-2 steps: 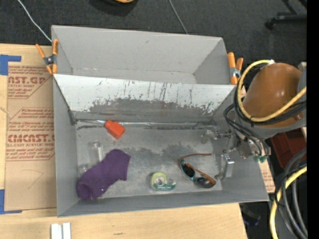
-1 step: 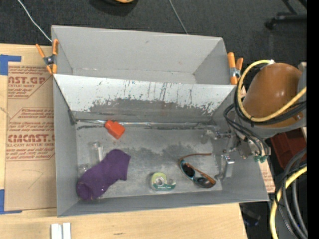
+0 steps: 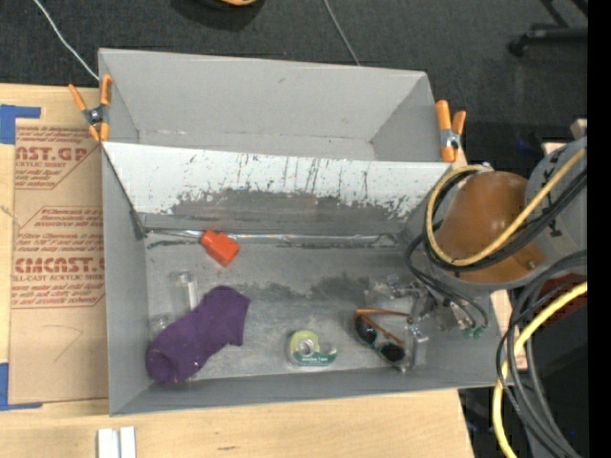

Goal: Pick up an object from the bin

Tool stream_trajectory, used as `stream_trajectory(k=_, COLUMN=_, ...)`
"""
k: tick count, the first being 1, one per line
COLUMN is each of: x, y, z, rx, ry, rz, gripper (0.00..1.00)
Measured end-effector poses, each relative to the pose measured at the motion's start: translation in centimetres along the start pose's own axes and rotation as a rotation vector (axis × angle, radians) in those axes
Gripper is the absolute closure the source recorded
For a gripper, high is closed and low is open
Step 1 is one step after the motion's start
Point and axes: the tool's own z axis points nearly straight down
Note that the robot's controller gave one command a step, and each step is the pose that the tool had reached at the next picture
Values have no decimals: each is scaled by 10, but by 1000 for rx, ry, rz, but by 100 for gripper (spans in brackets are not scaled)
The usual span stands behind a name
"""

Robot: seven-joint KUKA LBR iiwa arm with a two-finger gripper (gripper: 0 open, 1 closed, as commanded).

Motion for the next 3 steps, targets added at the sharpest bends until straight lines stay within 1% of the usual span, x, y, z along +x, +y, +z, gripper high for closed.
stream_trajectory(k=1, x=0, y=3, z=13, rx=6, ry=-16, rz=-65, gripper=0)
stream_trajectory(k=2, x=-9, y=1, z=7, rx=0, ry=0, rz=359, gripper=100)
stream_trajectory(k=3, x=-9, y=1, z=7, rx=0, ry=0, rz=359, gripper=100)
